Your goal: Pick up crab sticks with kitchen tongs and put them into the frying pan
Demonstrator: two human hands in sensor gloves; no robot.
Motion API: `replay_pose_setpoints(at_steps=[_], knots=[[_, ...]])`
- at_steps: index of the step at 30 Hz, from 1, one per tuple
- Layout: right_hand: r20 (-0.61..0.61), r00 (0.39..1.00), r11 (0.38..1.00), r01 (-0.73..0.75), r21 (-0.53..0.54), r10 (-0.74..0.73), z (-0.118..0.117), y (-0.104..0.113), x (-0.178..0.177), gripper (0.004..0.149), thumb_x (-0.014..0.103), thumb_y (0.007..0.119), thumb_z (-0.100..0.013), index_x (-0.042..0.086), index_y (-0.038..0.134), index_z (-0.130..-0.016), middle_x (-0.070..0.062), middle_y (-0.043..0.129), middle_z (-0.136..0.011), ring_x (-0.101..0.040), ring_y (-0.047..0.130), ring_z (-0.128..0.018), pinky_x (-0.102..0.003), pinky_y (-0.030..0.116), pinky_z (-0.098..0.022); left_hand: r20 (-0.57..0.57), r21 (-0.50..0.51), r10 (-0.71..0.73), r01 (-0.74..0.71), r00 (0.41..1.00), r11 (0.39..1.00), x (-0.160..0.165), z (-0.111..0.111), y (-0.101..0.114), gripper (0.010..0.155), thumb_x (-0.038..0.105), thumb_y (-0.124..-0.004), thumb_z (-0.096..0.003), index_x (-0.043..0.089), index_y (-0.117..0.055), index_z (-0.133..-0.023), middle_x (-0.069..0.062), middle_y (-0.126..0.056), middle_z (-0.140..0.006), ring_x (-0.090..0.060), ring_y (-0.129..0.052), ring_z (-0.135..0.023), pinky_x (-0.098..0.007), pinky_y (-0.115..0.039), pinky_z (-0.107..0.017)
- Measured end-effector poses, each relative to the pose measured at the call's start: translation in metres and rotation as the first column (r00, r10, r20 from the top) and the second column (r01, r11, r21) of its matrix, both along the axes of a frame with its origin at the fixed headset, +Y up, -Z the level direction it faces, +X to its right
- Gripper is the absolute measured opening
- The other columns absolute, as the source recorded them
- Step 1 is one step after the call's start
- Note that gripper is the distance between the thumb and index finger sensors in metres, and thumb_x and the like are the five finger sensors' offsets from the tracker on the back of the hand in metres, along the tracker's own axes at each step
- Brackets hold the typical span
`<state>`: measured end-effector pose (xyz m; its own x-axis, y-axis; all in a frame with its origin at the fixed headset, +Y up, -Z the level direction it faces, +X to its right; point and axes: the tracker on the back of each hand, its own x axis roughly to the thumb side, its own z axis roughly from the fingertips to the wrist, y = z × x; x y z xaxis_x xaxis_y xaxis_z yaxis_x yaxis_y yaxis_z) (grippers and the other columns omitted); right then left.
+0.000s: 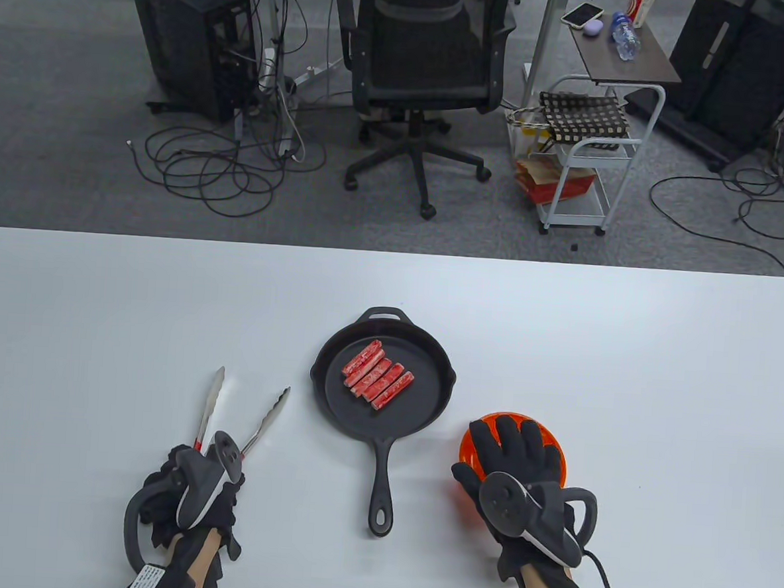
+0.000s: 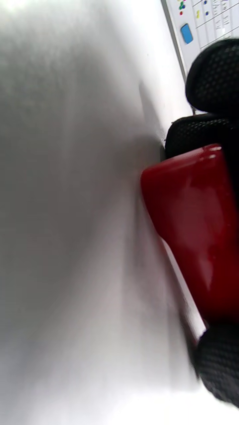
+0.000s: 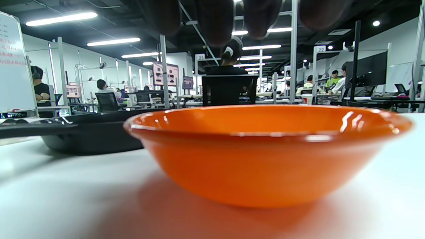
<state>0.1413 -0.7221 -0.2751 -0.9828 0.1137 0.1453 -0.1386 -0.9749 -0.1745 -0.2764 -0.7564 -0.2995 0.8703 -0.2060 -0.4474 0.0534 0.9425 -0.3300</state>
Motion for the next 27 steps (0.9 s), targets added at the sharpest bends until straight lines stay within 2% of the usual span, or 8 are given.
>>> replay_pose_setpoints(at_steps=[3,6,11,15,19,20,23,27], knots=[[0.001,1.000,1.000,0.003,-0.006,-0.003,0.000,0.000,0.000,0.069,0.060,0.051,-0.057,0.025,0.050,-0.117,-0.018,0.053,-0.119,-0.052,0.049,-0.105,-0.072,0.052,-0.068,-0.024,-0.008,0.135,-0.135,0.991,0.991,-0.007,0.003,0.010,0.102,0.075,-0.068,-0.0454,0.010,-0.039,-0.118,-0.018,-0.064,-0.115,-0.049,-0.074,-0.097,-0.063,-0.071,-0.058],[-0.002,1.000,1.000,0.000,-0.017,0.000,0.000,0.000,-0.001,0.071,0.060,0.050,-0.057,0.024,0.047,-0.118,-0.019,0.050,-0.120,-0.053,0.047,-0.105,-0.073,0.052,-0.068,0.035,0.101,0.158,-0.161,0.987,0.982,-0.009,0.010,0.024,0.100,0.074,-0.067,-0.0466,0.012,-0.035,-0.119,-0.019,-0.058,-0.118,-0.050,-0.068,-0.101,-0.065,-0.067,-0.061],[-0.015,1.000,0.999,-0.006,-0.032,0.005,0.000,0.000,-0.002,0.073,0.061,0.049,-0.057,0.023,0.042,-0.119,-0.021,0.047,-0.121,-0.055,0.045,-0.105,-0.073,0.051,-0.068,0.303,0.391,0.105,-0.224,0.947,0.893,0.012,0.021,0.050,0.090,0.068,-0.068,-0.0479,0.017,-0.043,-0.118,-0.016,-0.059,-0.117,-0.049,-0.066,-0.103,-0.071,-0.056,-0.066],[-0.019,1.000,1.000,-0.006,-0.028,0.006,0.001,-0.001,-0.003,0.075,0.061,0.049,-0.057,0.022,0.039,-0.120,-0.023,0.041,-0.122,-0.054,0.041,-0.106,-0.073,0.051,-0.068,0.525,0.430,0.019,-0.284,0.851,0.857,0.038,0.027,0.054,0.087,0.068,-0.068,-0.0480,0.022,-0.043,-0.118,-0.010,-0.058,-0.120,-0.044,-0.061,-0.110,-0.076,-0.047,-0.068],[-0.029,1.000,0.999,-0.014,-0.051,0.013,0.001,-0.002,-0.005,0.077,0.062,0.048,-0.057,0.022,0.035,-0.121,-0.024,0.034,-0.123,-0.055,0.035,-0.107,-0.074,0.049,-0.068,0.647,0.370,-0.029,-0.280,0.762,0.886,0.058,0.029,0.049,0.090,0.075,-0.063,-0.0464,0.031,-0.034,-0.120,-0.004,-0.046,-0.126,-0.039,-0.049,-0.118,-0.076,-0.039,-0.071],[-0.034,0.999,0.998,-0.019,-0.064,0.017,0.000,-0.003,-0.006,0.077,0.063,0.047,-0.057,0.021,0.034,-0.121,-0.024,0.033,-0.123,-0.055,0.034,-0.107,-0.074,0.048,-0.068,0.673,0.317,-0.011,-0.275,0.740,0.908,0.062,0.028,0.045,0.091,0.076,-0.062,-0.0467,0.034,-0.028,-0.120,-0.004,-0.040,-0.128,-0.040,-0.043,-0.119,-0.078,-0.034,-0.071],[-0.043,0.999,0.996,-0.032,-0.084,0.028,0.000,-0.004,-0.008,0.078,0.063,0.046,-0.057,0.022,0.033,-0.121,-0.025,0.031,-0.123,-0.056,0.032,-0.107,-0.075,0.046,-0.068,0.710,0.197,0.044,-0.258,0.703,0.946,0.069,0.025,0.036,0.095,0.081,-0.056,-0.0468,0.040,-0.011,-0.119,-0.003,-0.015,-0.129,-0.042,-0.022,-0.121,-0.080,-0.025,-0.070],[-0.048,0.999,0.995,-0.027,-0.094,0.023,0.001,-0.004,-0.009,0.078,0.063,0.046,-0.057,0.022,0.032,-0.121,-0.025,0.031,-0.123,-0.057,0.031,-0.107,-0.075,0.046,-0.069,0.713,0.110,0.090,-0.238,0.695,0.965,0.072,0.023,0.027,0.096,0.085,-0.052,-0.0463,0.040,-0.009,-0.120,-0.004,-0.006,-0.128,-0.042,-0.012,-0.120,-0.081,-0.020,-0.069]])
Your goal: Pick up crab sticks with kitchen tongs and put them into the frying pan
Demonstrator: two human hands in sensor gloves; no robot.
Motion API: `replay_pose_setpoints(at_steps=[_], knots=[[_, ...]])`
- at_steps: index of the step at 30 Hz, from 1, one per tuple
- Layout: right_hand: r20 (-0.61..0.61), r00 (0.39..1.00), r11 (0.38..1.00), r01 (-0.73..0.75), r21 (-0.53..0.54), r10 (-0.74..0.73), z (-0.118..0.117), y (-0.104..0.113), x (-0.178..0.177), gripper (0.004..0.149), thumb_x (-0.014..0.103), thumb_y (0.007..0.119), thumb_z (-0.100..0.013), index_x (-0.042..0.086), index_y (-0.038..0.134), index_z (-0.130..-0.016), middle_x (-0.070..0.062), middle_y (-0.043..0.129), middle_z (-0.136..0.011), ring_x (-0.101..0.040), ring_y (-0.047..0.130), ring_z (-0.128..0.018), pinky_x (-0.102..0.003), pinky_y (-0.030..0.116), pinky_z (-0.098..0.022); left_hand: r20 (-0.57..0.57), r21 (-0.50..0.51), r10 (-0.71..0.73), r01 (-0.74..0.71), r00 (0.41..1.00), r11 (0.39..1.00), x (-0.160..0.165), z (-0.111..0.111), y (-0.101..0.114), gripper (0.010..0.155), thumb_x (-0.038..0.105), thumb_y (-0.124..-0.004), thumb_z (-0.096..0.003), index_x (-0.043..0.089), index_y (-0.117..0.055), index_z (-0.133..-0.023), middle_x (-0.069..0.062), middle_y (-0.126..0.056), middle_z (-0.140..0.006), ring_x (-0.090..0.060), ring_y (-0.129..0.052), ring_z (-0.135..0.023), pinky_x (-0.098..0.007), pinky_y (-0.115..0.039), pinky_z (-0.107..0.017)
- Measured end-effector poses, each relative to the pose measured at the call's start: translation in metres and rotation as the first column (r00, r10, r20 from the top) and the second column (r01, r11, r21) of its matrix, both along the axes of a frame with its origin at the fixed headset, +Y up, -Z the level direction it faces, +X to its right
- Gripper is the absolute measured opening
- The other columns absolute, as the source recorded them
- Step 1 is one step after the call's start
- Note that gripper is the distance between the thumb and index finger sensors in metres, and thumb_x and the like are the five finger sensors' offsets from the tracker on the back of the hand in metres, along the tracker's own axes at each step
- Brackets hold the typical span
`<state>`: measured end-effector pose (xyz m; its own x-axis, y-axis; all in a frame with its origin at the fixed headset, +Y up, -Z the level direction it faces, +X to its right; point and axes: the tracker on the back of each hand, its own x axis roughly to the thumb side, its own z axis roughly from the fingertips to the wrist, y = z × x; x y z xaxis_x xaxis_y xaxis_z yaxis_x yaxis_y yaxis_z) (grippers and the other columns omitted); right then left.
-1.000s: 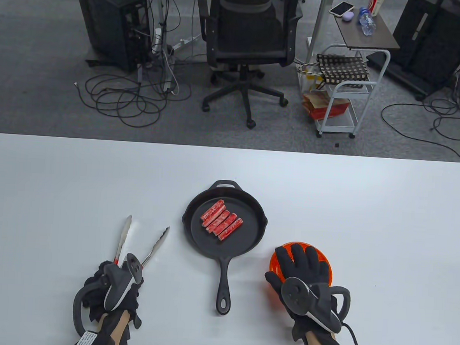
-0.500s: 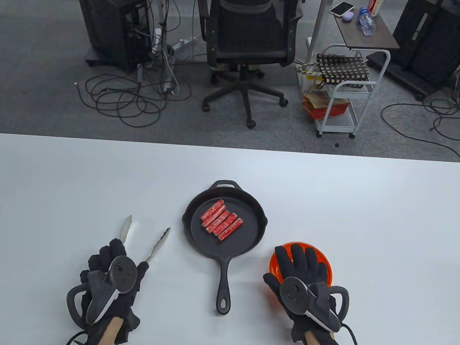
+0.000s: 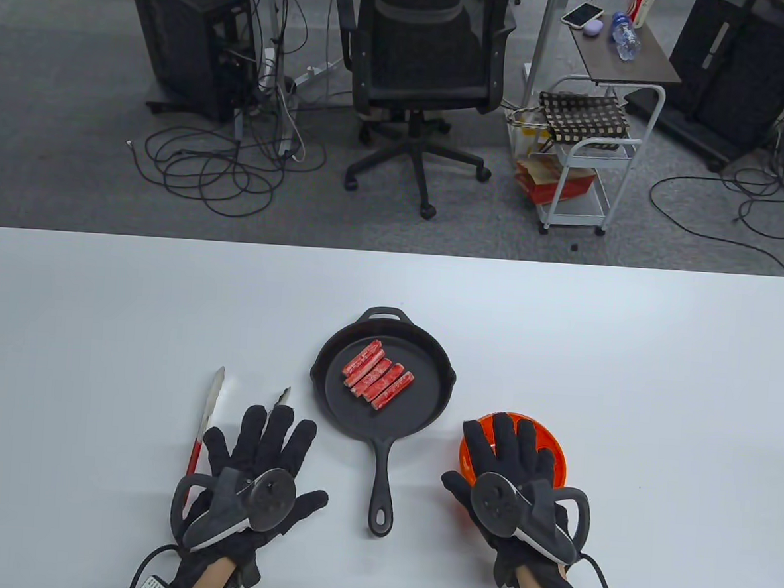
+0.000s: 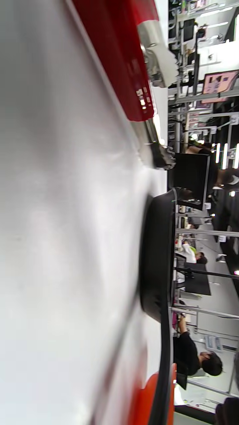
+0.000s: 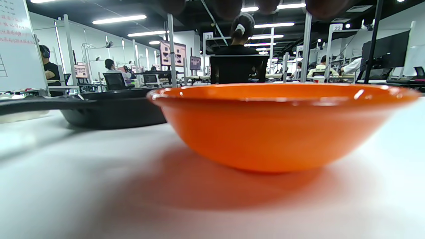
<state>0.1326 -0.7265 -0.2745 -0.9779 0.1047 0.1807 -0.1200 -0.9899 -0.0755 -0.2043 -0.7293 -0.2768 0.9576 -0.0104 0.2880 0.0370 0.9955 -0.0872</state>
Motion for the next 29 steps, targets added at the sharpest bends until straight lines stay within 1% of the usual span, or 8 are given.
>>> replay_pose_setpoints(at_steps=[7,18,29], knots=[[-0.003,1.000,1.000,0.003,-0.011,-0.003,0.0005,-0.0001,-0.0006,0.077,0.063,0.046,-0.057,0.022,0.033,-0.121,-0.025,0.032,-0.123,-0.057,0.031,-0.106,-0.075,0.046,-0.069,-0.020,-0.014,-0.003,0.002,1.000,1.000,-0.0010,-0.0018,-0.0013,0.096,0.085,-0.052,-0.0460,0.039,-0.013,-0.120,-0.004,-0.007,-0.128,-0.044,-0.013,-0.120,-0.081,-0.021,-0.068],[0.001,1.000,1.000,0.007,-0.015,-0.007,0.0001,0.0000,-0.0002,0.077,0.063,0.046,-0.057,0.022,0.034,-0.121,-0.024,0.034,-0.123,-0.057,0.032,-0.106,-0.075,0.047,-0.068,-0.010,-0.064,-0.002,0.001,1.000,0.998,0.0035,-0.0024,-0.0046,0.096,0.084,-0.054,-0.0460,0.038,-0.015,-0.121,-0.005,-0.009,-0.128,-0.043,-0.014,-0.120,-0.081,-0.022,-0.068],[0.003,1.000,1.000,0.016,-0.006,-0.016,0.0003,-0.0003,0.0016,0.076,0.062,0.047,-0.057,0.022,0.036,-0.121,-0.025,0.035,-0.122,-0.057,0.034,-0.106,-0.075,0.048,-0.068,-0.018,-0.083,0.000,-0.001,1.000,0.997,0.0047,-0.0034,-0.0056,0.095,0.083,-0.054,-0.0463,0.038,-0.015,-0.121,-0.006,-0.011,-0.128,-0.043,-0.015,-0.120,-0.080,-0.022,-0.069]])
